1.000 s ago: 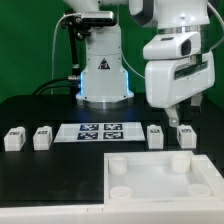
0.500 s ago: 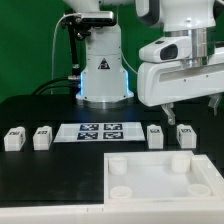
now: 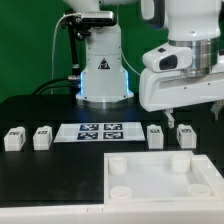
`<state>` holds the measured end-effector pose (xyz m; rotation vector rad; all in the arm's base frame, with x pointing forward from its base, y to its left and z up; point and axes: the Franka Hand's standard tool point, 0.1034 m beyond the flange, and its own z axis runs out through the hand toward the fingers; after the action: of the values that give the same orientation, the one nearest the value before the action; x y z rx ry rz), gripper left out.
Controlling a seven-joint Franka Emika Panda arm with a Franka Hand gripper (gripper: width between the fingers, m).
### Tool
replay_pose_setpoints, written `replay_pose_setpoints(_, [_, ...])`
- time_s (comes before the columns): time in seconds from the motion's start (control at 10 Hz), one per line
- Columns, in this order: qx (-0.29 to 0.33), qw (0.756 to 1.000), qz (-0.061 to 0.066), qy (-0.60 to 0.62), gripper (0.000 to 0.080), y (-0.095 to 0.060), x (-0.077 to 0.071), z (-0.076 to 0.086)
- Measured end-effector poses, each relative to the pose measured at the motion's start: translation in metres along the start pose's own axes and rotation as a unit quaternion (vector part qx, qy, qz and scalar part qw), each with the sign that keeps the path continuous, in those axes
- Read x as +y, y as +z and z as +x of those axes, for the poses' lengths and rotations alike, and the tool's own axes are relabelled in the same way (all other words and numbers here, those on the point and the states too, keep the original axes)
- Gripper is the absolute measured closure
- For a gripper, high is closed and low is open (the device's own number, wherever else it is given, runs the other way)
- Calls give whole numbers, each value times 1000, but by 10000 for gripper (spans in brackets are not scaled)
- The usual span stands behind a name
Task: Assemble one leg
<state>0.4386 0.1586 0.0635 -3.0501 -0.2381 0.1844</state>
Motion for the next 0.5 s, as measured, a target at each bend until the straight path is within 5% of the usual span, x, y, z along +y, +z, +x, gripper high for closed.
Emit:
replay_pose_setpoints(0.1, [-53,999,-1,2,151,0,0,-1])
replay_pose_setpoints(0.3, [-160,987,-1,22,151,24,-3,-19])
replay_pose_setpoints(0.5, [-241,970,2,26,151,39,-8,-19])
